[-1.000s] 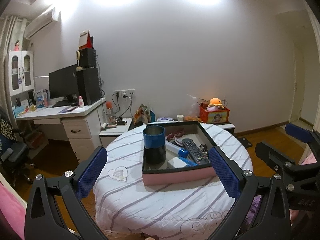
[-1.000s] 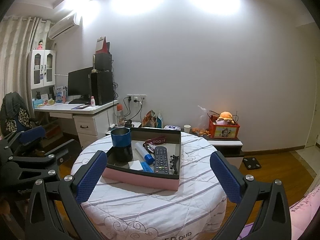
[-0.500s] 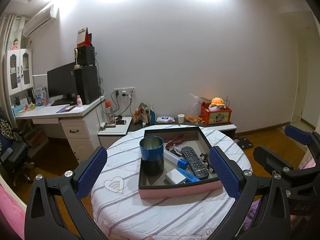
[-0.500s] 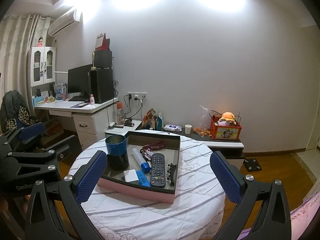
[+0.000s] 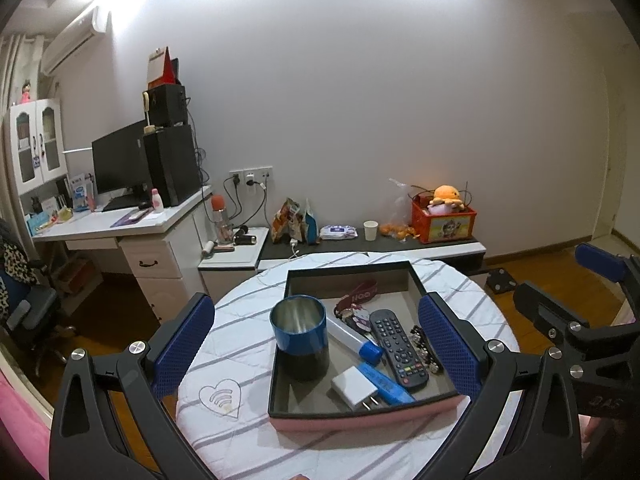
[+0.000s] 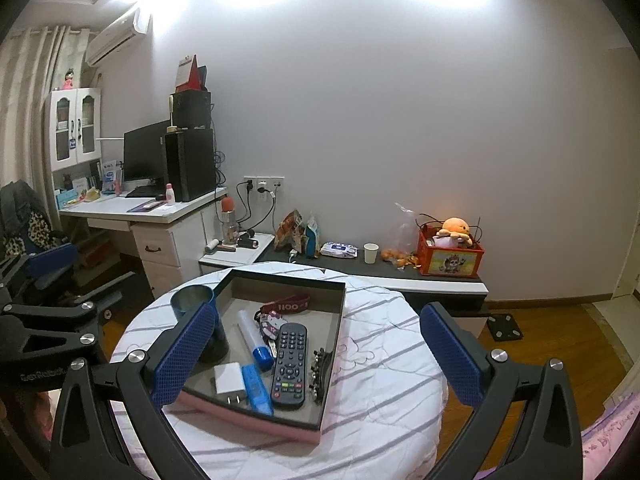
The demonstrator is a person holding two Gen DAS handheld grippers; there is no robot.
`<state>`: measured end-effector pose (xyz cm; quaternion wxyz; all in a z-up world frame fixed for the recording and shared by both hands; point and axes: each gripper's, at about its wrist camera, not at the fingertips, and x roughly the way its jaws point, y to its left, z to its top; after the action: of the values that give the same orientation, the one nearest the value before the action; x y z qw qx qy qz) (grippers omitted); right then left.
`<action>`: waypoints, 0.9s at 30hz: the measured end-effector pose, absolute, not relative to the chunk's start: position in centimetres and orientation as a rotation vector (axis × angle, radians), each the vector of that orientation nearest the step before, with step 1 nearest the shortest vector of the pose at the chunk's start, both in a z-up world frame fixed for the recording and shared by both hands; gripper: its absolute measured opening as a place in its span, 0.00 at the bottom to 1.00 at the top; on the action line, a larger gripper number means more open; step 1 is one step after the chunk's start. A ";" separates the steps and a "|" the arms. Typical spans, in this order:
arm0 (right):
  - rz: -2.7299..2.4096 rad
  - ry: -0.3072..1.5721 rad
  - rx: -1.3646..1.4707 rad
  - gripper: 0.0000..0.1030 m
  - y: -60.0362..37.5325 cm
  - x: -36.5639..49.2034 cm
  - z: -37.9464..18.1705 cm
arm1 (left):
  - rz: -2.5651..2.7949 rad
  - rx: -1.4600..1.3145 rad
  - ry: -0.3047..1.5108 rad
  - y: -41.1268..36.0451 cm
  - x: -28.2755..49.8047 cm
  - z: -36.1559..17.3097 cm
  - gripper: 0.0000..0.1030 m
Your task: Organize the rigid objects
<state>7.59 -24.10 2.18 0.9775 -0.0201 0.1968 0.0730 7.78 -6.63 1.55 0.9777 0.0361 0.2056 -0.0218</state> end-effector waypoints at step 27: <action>0.291 0.301 -0.033 1.00 -22.7 9.0 4.2 | 0.001 0.062 0.314 -4.6 7.6 4.0 1.00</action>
<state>8.97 -22.67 4.24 0.9780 -0.0164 0.1495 0.1444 7.61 -4.57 3.99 0.9872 0.0307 0.1565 0.0007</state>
